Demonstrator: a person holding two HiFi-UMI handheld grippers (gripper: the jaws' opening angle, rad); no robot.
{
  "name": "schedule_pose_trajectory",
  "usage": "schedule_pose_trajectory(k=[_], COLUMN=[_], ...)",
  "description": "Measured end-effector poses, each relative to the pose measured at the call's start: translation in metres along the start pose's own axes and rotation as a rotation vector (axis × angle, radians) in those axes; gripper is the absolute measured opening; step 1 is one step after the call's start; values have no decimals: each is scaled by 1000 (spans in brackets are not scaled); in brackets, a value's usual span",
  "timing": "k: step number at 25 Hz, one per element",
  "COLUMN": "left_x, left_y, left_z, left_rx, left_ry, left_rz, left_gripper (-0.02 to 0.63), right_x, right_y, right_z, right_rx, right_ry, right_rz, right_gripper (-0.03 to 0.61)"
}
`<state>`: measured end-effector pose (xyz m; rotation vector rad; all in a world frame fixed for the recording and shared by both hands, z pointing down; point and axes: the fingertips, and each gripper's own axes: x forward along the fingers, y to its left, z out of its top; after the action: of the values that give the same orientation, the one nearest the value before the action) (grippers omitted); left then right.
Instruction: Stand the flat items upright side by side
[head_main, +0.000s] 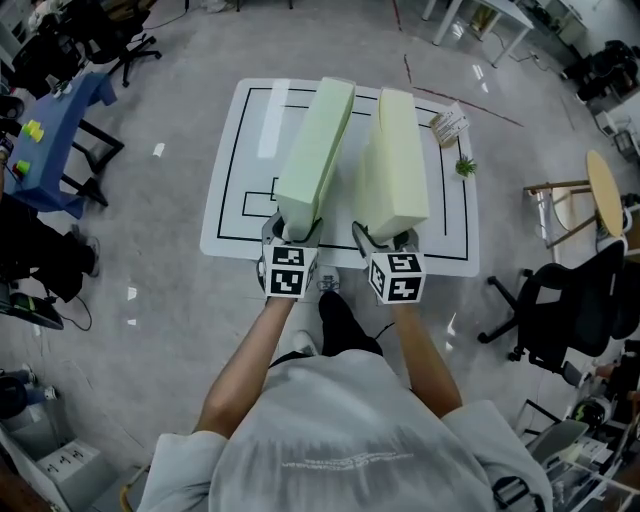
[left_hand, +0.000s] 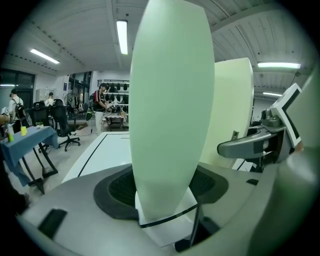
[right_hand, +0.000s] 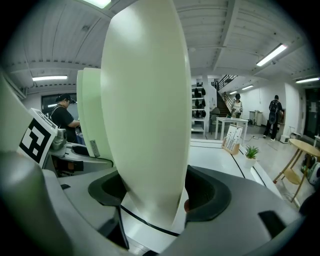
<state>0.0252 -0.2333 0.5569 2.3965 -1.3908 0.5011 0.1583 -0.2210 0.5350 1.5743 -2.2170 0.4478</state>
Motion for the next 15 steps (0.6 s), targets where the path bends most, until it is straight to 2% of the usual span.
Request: schedule_pose_trajectory(k=[3, 8, 15], left_x=[5, 4, -7], left_y=[-13, -32, -52], left_z=[0, -1, -7], left_rx=[22, 44, 55], left_ry=[9, 7, 1], left_rz=[-33, -111, -215], left_gripper=[302, 311, 319], right_x=[0, -4, -14], right_y=[3, 8, 20], right_z=[-1, -2, -11], right_rx=[-6, -33, -132], right_ry=[3, 15, 55], right_rz=[19, 105, 221], right_gripper=[367, 367, 373])
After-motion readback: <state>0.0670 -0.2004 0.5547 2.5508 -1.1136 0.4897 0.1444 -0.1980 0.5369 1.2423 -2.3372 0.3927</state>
